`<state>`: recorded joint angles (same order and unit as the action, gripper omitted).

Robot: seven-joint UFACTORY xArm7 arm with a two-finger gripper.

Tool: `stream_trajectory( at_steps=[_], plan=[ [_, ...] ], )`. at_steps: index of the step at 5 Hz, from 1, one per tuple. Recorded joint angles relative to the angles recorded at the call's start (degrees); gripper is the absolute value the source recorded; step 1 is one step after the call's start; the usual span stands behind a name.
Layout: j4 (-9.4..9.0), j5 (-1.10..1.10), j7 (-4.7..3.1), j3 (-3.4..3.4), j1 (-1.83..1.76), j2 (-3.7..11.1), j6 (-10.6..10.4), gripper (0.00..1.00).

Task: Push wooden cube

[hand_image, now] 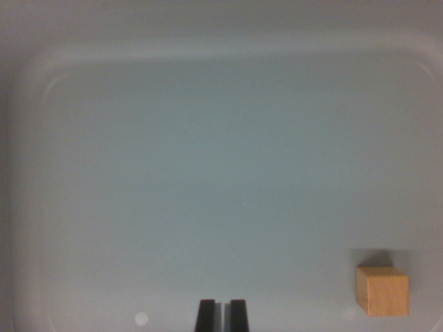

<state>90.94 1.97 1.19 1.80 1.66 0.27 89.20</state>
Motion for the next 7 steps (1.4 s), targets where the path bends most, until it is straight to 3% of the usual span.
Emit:
stream_trajectory(
  at_steps=[4,7],
  plan=[
    [-0.19,0.00,-0.09,-0.05,0.03,-0.01,-0.19,0.00],
    [-1.42,0.01,-0.67,-0.37,0.23,-0.06,-1.36,0.00]
  ],
)
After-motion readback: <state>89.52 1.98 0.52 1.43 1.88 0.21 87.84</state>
